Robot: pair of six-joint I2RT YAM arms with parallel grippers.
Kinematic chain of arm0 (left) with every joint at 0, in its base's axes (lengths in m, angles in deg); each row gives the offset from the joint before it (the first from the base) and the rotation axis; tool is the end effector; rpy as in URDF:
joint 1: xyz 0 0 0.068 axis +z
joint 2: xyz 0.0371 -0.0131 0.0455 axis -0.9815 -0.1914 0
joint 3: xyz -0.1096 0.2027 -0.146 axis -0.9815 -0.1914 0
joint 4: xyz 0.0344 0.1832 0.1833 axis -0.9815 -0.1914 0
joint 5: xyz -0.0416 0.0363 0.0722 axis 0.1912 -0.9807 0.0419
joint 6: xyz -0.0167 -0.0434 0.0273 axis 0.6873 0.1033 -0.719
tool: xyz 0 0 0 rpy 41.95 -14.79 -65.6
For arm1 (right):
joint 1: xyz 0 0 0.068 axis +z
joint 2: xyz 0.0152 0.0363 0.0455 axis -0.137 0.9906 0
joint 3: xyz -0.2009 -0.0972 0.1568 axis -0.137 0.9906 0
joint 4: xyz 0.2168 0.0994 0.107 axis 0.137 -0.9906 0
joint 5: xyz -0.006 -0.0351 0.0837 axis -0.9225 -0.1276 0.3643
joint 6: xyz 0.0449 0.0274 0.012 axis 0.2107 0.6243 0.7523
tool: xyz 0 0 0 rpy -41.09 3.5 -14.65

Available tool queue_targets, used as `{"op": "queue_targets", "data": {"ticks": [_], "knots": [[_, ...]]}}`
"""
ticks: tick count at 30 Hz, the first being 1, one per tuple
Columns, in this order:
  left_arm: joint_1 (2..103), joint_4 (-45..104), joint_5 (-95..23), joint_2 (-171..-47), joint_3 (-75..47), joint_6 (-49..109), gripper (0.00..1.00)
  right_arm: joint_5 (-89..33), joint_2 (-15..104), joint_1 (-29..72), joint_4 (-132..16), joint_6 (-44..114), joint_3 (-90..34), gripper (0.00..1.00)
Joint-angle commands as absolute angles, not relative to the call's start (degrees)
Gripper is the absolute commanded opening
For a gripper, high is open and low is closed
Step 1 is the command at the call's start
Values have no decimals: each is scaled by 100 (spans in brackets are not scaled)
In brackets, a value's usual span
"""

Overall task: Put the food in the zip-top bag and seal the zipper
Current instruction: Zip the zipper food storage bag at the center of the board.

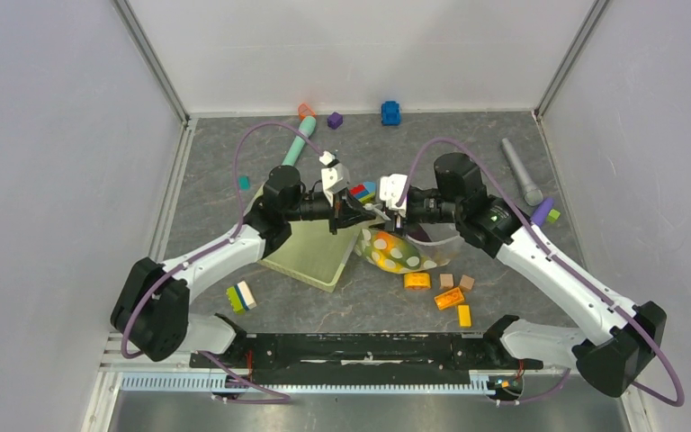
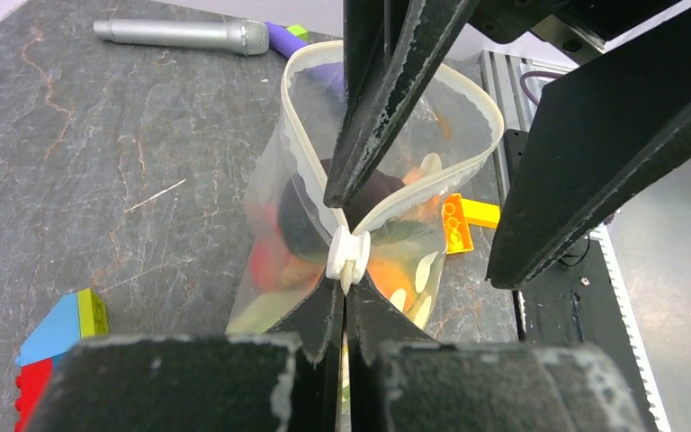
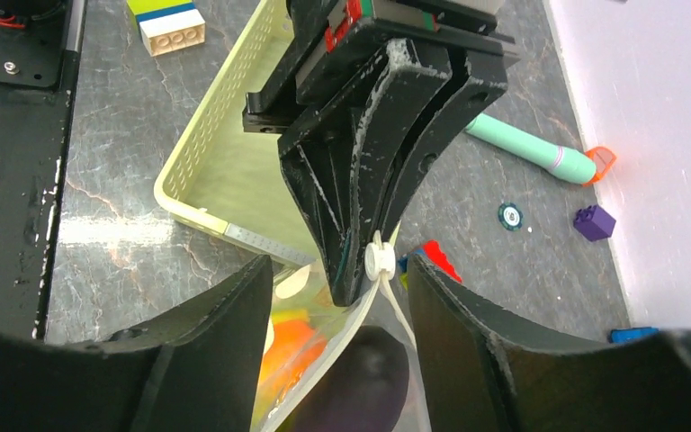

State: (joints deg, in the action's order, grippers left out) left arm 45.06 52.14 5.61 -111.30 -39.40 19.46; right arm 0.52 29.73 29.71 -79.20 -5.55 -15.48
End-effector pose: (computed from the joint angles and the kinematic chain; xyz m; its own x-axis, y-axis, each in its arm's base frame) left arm 0.2348 -0.1904 0.2860 -0.1126 0.0571 -0.9920 0.9875 0.1173 -0.1054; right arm 0.1885 0.1718 0.3594 0.2347 -0.3826 -0.8936 -0.9484 0.1114 -0.2968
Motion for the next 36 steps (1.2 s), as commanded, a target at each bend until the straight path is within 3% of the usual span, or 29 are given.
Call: {"op": "queue_targets", "data": {"ticks": [1, 16, 26, 31, 36], "knots": [[4468, 5243, 564, -10829, -3883, 1819, 2, 5, 3027, 3064, -7906, -651, -1908, 60], [4429, 5161, 683, -10619, -4010, 1493, 2, -412, 3573, 3150, -8234, -383, -2387, 25], [4423, 5173, 762, -10624, -4006, 1434, 2, -247, 3687, 3159, -8466, -596, -2394, 16], [4425, 5173, 833, -10598, -4025, 1363, 2, -74, 3735, 3167, -8593, -725, -2411, 0], [4425, 5173, 804, -10527, -4087, 1296, 2, -66, 3591, 3176, -8517, -673, -2313, 0]]}}
